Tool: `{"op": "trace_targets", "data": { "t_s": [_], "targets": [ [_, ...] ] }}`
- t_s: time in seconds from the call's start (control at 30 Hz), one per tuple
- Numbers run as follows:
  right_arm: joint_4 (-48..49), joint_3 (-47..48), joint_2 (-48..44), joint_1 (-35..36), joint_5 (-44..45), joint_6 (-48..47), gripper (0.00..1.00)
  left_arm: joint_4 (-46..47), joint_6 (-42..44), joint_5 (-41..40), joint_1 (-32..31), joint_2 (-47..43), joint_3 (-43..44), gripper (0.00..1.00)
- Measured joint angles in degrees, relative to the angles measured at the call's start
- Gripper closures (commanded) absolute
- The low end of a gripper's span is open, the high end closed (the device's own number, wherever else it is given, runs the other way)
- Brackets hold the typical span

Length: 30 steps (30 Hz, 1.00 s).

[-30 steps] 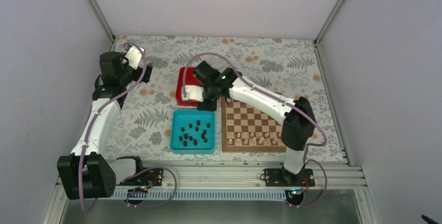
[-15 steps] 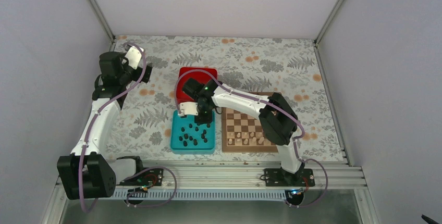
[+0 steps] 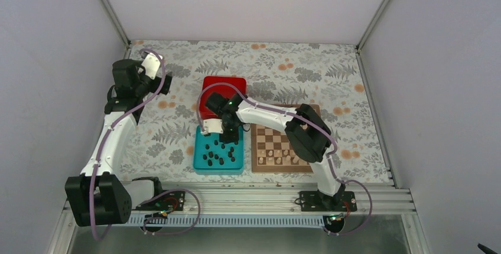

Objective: Set up the chess pieces on the board
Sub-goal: Pick up the chess piece from the storage box.

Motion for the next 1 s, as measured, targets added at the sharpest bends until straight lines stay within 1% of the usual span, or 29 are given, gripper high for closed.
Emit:
{"op": "trace_targets", "data": {
  "t_s": [0.07, 0.17, 0.4, 0.53, 0.77, 1.0],
  "targets": [
    [0.31, 0.02, 0.46, 0.00, 0.00, 0.00, 0.57, 0.04, 0.00, 0.02, 0.15, 0.00, -0.02, 0.00],
    [0.39, 0.55, 0.94, 0.00, -0.04, 0.00, 0.61, 0.13, 0.00, 0.02, 0.26, -0.02, -0.02, 0.00],
    [0.96, 1.51, 1.99, 0.00, -0.26, 0.15, 0.85, 0.46, 0.00, 0.11, 0.42, -0.02, -0.35, 0.00],
    [0.68, 1.60, 2.05, -0.20, -0.44, 0.55, 0.95, 0.50, 0.02, 0.17, 0.59, -0.02, -0.68, 0.00],
    [-0.81, 1.79, 0.52, -2.05, -2.67, 0.76, 0.96, 1.03, 0.00, 0.15, 0.61, -0.02, -0.72, 0.00],
    [-2.05, 2.14, -10.43, -8.70, -4.26, 0.76, 0.96, 1.18, 0.00, 0.15, 0.61, -0.02, -0.72, 0.00]
  ]
}}
